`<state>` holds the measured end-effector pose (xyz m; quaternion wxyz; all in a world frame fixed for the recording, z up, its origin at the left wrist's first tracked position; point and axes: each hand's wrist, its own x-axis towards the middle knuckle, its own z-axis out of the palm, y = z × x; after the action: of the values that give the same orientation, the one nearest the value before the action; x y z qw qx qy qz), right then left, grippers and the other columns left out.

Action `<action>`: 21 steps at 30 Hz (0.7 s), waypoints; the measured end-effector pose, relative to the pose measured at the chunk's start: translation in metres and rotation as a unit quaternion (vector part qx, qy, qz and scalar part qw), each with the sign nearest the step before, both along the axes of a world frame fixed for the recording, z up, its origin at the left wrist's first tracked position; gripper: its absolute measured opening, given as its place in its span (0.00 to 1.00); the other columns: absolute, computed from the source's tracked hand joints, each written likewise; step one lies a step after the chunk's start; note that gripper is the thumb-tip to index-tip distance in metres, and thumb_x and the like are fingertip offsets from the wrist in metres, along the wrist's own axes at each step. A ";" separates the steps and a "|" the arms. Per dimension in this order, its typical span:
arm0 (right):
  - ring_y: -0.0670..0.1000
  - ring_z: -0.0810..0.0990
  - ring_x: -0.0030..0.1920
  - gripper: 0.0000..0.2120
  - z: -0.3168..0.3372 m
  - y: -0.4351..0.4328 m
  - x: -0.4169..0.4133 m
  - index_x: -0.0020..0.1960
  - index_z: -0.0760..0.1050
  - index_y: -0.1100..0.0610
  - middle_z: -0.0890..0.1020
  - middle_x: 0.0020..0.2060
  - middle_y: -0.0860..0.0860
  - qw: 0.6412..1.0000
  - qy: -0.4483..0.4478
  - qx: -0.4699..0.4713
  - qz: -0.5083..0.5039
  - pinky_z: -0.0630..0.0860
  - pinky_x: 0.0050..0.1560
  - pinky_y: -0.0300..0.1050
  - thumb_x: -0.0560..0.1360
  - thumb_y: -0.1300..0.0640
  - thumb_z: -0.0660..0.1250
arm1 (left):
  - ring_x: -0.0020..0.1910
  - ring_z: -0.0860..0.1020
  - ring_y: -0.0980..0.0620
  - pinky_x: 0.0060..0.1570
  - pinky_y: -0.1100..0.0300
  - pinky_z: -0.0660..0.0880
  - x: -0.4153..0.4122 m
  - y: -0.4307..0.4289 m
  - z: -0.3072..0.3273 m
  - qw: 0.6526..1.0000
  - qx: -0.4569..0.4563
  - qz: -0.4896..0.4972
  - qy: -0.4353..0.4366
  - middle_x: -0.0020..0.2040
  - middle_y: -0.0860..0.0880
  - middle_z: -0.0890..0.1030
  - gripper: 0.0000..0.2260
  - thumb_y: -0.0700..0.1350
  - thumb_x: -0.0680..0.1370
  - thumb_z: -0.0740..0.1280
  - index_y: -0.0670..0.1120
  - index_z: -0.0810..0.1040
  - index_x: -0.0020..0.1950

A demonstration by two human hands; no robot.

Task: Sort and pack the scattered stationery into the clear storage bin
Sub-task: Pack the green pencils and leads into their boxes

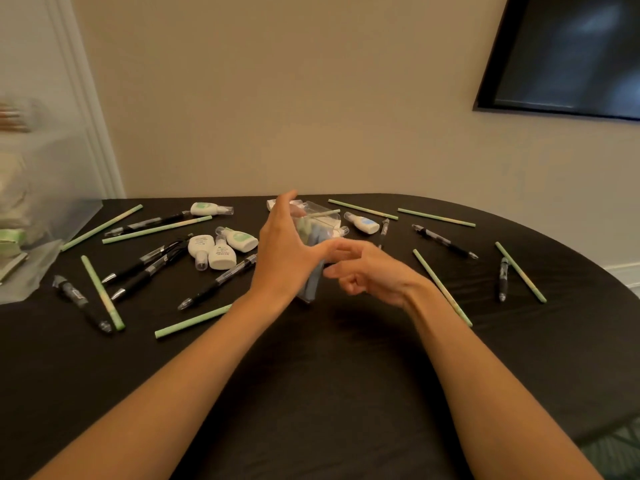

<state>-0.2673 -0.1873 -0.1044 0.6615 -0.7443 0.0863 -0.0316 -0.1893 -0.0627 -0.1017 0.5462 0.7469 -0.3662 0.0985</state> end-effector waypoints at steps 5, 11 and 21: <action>0.46 0.77 0.25 0.08 -0.003 0.010 0.002 0.49 0.75 0.55 0.82 0.44 0.50 0.998 -0.040 -0.035 -0.017 0.72 0.25 0.34 0.74 0.66 0.66 | 0.60 0.72 0.55 0.53 0.69 0.68 -0.010 0.003 -0.004 0.998 -0.054 0.003 0.029 0.59 0.50 0.72 0.36 0.50 0.66 0.77 0.46 0.62 0.67; 0.47 0.80 0.30 0.09 -0.006 0.002 0.001 0.56 0.76 0.54 0.83 0.41 0.51 0.988 -0.131 0.054 -0.055 0.78 0.32 0.35 0.78 0.62 0.62 | 0.47 0.76 0.63 0.48 0.74 0.73 -0.015 0.004 -0.004 0.990 -0.133 -0.023 0.037 0.49 0.54 0.74 0.16 0.43 0.72 0.72 0.47 0.68 0.54; 0.46 0.75 0.24 0.15 -0.002 0.002 0.006 0.59 0.76 0.59 0.81 0.48 0.57 0.967 -0.139 0.180 -0.111 0.73 0.25 0.34 0.81 0.54 0.54 | 0.43 0.79 0.62 0.46 0.74 0.74 -0.001 0.005 -0.012 0.993 -0.108 -0.032 -0.025 0.42 0.53 0.79 0.03 0.36 0.75 0.68 0.43 0.78 0.46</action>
<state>-0.2613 -0.1856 -0.1066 0.7827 -0.5866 0.0801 -0.1919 -0.1907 -0.0582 -0.1137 0.6172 0.6686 -0.3909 0.1386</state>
